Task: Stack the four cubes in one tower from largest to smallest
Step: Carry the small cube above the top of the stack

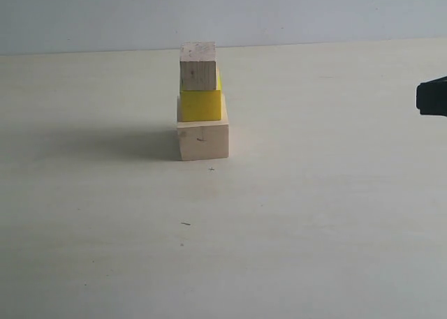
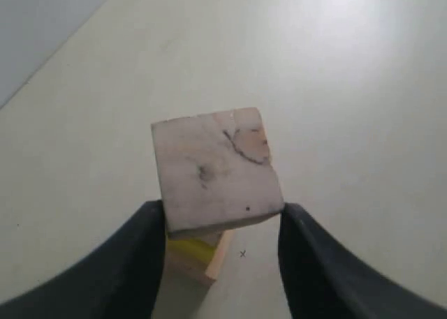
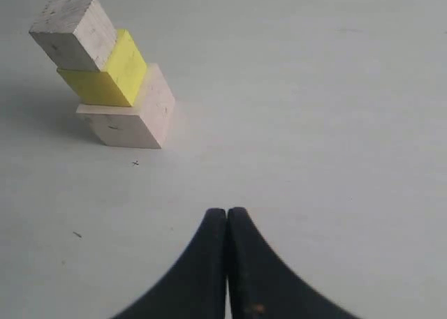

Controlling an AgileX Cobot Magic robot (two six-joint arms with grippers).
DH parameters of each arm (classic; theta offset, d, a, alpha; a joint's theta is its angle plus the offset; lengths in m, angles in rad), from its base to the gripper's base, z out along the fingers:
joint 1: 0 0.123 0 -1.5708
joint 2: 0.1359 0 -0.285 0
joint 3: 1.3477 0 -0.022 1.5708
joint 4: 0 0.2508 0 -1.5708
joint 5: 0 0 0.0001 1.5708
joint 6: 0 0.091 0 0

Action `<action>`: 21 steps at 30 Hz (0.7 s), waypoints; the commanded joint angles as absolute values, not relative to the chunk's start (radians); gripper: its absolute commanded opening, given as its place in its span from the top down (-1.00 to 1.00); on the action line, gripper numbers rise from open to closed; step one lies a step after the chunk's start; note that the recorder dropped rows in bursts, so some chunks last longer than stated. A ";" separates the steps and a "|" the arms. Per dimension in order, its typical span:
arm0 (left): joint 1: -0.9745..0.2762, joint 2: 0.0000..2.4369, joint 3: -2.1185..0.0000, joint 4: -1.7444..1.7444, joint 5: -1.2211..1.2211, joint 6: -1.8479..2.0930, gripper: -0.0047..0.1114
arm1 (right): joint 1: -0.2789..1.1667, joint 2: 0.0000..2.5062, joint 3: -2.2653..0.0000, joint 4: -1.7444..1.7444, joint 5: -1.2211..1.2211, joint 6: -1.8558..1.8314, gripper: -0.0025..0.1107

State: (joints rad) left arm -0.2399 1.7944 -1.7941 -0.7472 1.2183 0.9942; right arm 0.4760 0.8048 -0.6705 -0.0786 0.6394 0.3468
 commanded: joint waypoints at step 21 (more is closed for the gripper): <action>-0.330 1.914 -1.931 -0.624 1.221 0.761 0.92 | 0.477 0.800 -0.666 -0.078 0.621 0.367 0.96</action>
State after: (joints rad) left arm -0.3247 1.9133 -1.9226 -0.6241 1.2232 0.9021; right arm 0.4760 0.8048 -0.6705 -0.0767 0.6394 0.3628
